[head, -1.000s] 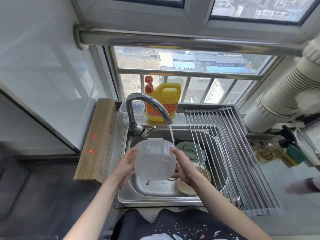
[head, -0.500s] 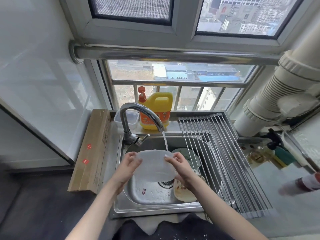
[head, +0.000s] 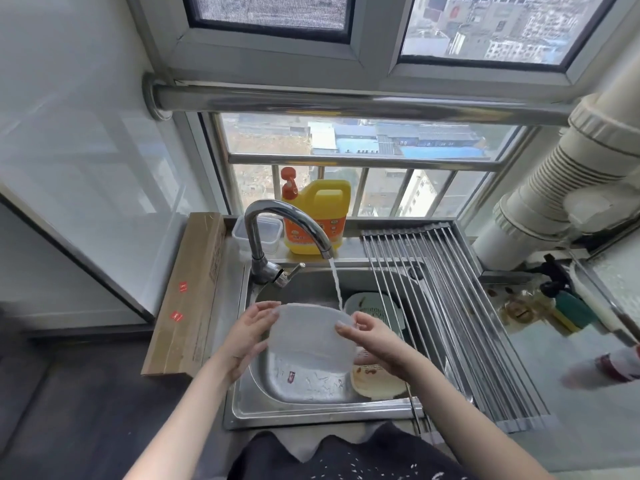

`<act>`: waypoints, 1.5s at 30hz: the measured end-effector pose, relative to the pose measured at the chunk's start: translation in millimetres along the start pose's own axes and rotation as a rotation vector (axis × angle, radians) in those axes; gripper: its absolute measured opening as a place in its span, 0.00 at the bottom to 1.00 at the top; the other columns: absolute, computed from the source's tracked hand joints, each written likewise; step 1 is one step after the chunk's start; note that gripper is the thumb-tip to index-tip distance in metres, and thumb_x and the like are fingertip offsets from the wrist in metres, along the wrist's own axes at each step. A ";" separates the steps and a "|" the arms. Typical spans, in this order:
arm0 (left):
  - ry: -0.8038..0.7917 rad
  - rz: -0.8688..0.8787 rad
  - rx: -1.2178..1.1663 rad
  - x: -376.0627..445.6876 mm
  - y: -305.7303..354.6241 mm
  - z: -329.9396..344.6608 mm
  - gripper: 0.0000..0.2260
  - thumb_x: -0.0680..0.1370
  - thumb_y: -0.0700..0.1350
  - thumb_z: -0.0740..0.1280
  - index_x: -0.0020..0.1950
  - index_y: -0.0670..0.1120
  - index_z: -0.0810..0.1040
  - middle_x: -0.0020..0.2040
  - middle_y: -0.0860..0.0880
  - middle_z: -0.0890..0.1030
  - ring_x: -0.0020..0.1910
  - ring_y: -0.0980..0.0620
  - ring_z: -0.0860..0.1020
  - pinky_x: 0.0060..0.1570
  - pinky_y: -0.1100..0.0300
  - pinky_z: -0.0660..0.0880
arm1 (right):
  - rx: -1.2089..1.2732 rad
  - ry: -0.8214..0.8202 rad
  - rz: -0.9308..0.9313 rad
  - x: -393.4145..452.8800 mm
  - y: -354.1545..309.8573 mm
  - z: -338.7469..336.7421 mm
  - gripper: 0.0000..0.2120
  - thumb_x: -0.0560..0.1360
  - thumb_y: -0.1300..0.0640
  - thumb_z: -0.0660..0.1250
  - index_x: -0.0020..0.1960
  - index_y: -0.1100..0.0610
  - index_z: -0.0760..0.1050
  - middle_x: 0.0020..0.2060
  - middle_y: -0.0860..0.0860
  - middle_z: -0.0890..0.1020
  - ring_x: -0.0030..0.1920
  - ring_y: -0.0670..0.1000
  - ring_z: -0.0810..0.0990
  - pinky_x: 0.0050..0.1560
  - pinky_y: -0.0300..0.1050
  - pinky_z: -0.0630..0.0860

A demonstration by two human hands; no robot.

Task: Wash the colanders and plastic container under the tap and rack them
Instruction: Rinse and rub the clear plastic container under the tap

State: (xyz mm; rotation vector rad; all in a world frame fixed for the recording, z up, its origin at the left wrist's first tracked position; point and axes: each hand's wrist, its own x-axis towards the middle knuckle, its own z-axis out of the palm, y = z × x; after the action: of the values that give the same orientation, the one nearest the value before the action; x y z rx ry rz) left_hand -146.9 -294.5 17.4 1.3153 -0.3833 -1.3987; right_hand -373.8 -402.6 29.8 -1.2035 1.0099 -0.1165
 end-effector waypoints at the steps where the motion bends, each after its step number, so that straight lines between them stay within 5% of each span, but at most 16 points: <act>1: 0.007 -0.016 0.001 1.1 1.1 -2.0 0.25 0.66 0.53 0.77 0.60 0.49 0.75 0.60 0.48 0.78 0.60 0.52 0.75 0.66 0.46 0.68 | -0.078 -0.020 0.022 -5.7 2.1 -8.9 0.26 0.63 0.37 0.73 0.52 0.53 0.75 0.55 0.53 0.81 0.54 0.54 0.82 0.50 0.59 0.80; 4: 0.041 -0.059 -0.013 9.2 0.5 -10.0 0.16 0.75 0.49 0.68 0.62 0.53 0.74 0.64 0.50 0.74 0.66 0.51 0.69 0.69 0.47 0.64 | -0.138 -0.022 0.118 -29.9 5.5 -43.3 0.27 0.70 0.34 0.65 0.61 0.50 0.74 0.57 0.55 0.79 0.52 0.59 0.83 0.50 0.61 0.80; 9: 0.106 -0.107 0.049 21.0 -1.2 -6.1 0.15 0.77 0.48 0.66 0.64 0.50 0.74 0.60 0.50 0.79 0.63 0.48 0.74 0.67 0.47 0.68 | 0.157 0.067 0.197 -57.7 4.9 -108.1 0.30 0.76 0.34 0.47 0.63 0.54 0.70 0.56 0.65 0.78 0.50 0.69 0.81 0.52 0.65 0.77; 14: 0.126 -0.162 0.105 32.4 -8.2 7.4 0.14 0.77 0.50 0.66 0.62 0.49 0.76 0.59 0.49 0.81 0.59 0.48 0.78 0.56 0.52 0.74 | 0.679 0.194 0.018 -33.3 -7.0 -144.7 0.23 0.77 0.34 0.48 0.69 0.40 0.63 0.63 0.66 0.70 0.54 0.72 0.78 0.50 0.68 0.76; 18: 0.119 -0.188 0.126 39.3 -9.4 19.0 0.13 0.78 0.49 0.65 0.61 0.48 0.76 0.57 0.49 0.81 0.57 0.49 0.79 0.50 0.55 0.75 | 1.066 0.345 0.022 20.8 -15.8 -161.7 0.26 0.79 0.40 0.53 0.73 0.50 0.58 0.48 0.60 0.76 0.55 0.69 0.77 0.41 0.62 0.80; 21: 0.143 -0.208 0.126 44.8 -8.6 19.7 0.12 0.78 0.48 0.65 0.61 0.48 0.76 0.57 0.49 0.81 0.56 0.49 0.80 0.51 0.55 0.75 | 1.230 0.413 0.124 56.3 -24.5 -168.7 0.21 0.80 0.42 0.53 0.64 0.56 0.65 0.44 0.58 0.77 0.53 0.67 0.76 0.34 0.69 0.78; 27: 0.225 -0.251 0.113 61.3 -13.5 12.4 0.09 0.79 0.46 0.64 0.58 0.47 0.77 0.56 0.47 0.82 0.54 0.49 0.80 0.49 0.56 0.75 | 1.250 0.505 0.320 117.1 -15.4 -184.9 0.22 0.80 0.41 0.53 0.47 0.60 0.72 0.59 0.65 0.76 0.50 0.71 0.77 0.40 0.68 0.78; 35: 0.211 -0.334 0.135 75.6 -27.1 16.3 0.11 0.78 0.48 0.65 0.59 0.46 0.77 0.56 0.48 0.82 0.54 0.49 0.81 0.51 0.55 0.75 | 1.101 0.662 0.307 126.5 -20.6 -183.7 0.25 0.80 0.39 0.47 0.64 0.57 0.66 0.55 0.64 0.74 0.47 0.66 0.80 0.52 0.62 0.77; 39: 0.206 -0.362 0.146 77.9 -30.1 16.7 0.12 0.78 0.48 0.66 0.60 0.46 0.77 0.56 0.48 0.82 0.54 0.49 0.81 0.53 0.54 0.75 | 0.871 0.808 0.239 120.8 -18.2 -181.8 0.22 0.82 0.44 0.46 0.70 0.52 0.63 0.58 0.62 0.73 0.43 0.61 0.82 0.45 0.56 0.81; 45: 0.201 -0.363 0.156 75.3 -28.3 14.7 0.12 0.78 0.47 0.65 0.60 0.45 0.76 0.56 0.48 0.82 0.55 0.48 0.81 0.55 0.53 0.75 | 0.650 1.050 0.236 115.1 -13.3 -184.4 0.17 0.81 0.57 0.54 0.67 0.61 0.68 0.55 0.60 0.78 0.29 0.55 0.83 0.26 0.43 0.79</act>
State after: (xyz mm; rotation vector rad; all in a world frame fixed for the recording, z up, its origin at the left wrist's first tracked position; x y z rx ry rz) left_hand -154.6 -355.1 -37.0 1.7003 -0.1217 -1.5376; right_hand -430.0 -605.3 -26.8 -0.3542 1.8178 -0.8845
